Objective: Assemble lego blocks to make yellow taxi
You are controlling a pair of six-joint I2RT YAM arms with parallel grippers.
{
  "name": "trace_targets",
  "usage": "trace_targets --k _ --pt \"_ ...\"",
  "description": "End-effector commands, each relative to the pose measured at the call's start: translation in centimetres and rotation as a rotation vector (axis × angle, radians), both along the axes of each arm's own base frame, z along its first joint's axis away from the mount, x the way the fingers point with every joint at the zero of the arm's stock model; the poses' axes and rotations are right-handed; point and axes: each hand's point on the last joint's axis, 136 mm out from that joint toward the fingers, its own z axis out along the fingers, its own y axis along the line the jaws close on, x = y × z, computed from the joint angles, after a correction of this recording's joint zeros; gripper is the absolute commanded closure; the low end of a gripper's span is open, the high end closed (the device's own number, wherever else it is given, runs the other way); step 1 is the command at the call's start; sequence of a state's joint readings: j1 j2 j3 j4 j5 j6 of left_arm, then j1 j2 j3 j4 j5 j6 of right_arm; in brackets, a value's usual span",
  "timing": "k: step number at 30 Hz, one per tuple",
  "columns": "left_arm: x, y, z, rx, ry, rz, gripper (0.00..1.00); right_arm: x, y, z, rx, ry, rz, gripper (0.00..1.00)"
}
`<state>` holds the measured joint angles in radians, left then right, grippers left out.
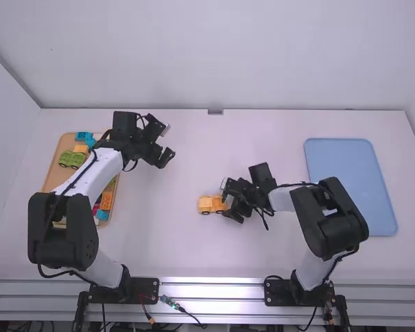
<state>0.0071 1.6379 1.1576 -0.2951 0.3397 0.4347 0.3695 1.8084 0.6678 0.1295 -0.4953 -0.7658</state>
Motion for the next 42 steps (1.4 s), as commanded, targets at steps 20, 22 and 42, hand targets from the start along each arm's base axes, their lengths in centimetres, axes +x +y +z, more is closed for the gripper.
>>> trace_targets --k 20,22,42 --pt "10.4 19.2 9.6 -0.064 0.080 0.709 0.03 1.2 -1.7 4.2 -0.056 -0.094 -0.113 0.00" --pt "10.9 20.3 8.4 -0.064 0.119 0.757 0.01 1.2 -1.7 4.2 -0.056 -0.094 -0.112 0.01" --pt "10.3 32.1 -3.2 -0.300 0.257 1.326 0.01 0.9 -1.6 4.0 -0.056 -0.066 -0.126 0.00"
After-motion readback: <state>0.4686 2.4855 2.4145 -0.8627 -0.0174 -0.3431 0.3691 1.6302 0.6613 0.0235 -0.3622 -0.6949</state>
